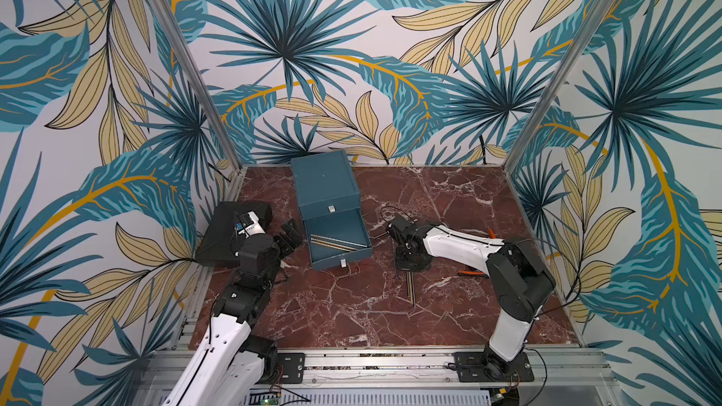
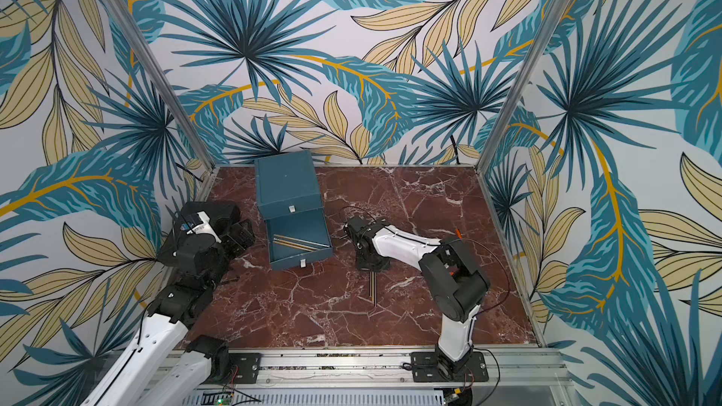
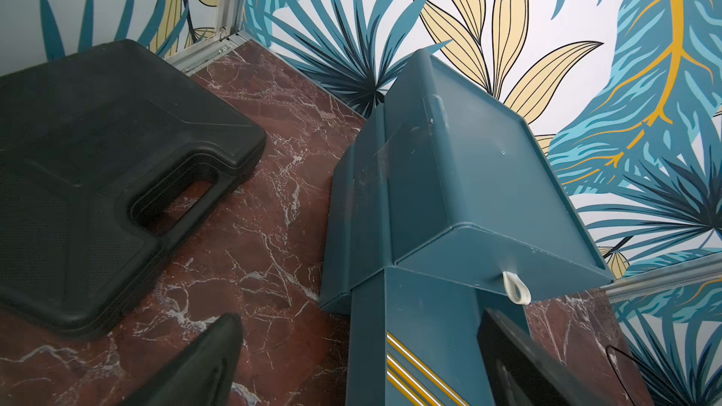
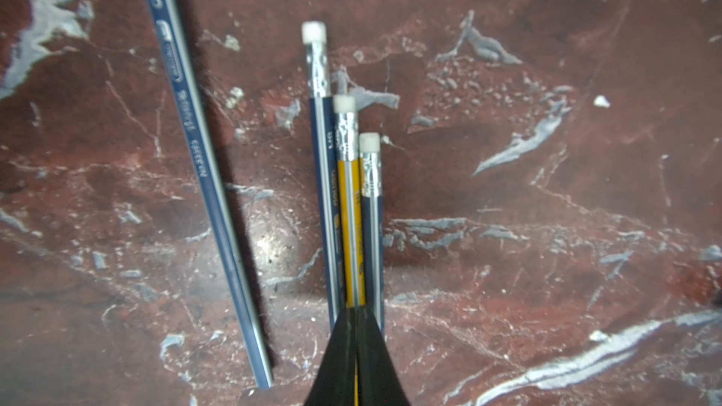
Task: Please place the pencils in the drawer according to their color
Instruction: Pick up the pencil from the center of the board.
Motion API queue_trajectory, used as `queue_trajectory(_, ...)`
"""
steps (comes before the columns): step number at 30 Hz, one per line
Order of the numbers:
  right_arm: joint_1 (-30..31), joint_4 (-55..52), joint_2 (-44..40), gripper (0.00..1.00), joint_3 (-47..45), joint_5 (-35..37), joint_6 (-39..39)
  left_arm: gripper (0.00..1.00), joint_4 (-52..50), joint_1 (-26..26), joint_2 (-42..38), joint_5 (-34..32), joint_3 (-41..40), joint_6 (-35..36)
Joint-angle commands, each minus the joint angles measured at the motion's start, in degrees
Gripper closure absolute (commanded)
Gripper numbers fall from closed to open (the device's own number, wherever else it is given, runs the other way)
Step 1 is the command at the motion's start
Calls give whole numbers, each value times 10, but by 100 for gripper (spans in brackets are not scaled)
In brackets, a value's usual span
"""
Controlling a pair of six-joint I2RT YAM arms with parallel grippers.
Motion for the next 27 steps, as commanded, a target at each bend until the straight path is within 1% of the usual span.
queue_trajectory(1,-2,5,16,91,-9,-2,1,0,7,4,0,1,-6,0)
queue_trajectory(5,-4,8,19,90,-13,-5,1,0,7,4,0,3,-6,0)
queue_trajectory(12,-4,11,22,85,-18,-7,0,0,4,4,-1,3,-6,-1)
queue_trajectory(19,-4,16,14,85,-31,-15,1,0,3,4,-1,3,-6,-3)
queue_trajectory(22,-4,18,13,82,-34,-15,0,0,5,4,-2,4,-6,-3)
queue_trajectory(27,-4,21,21,82,-38,-13,-1,0,2,4,-2,4,-5,-2)
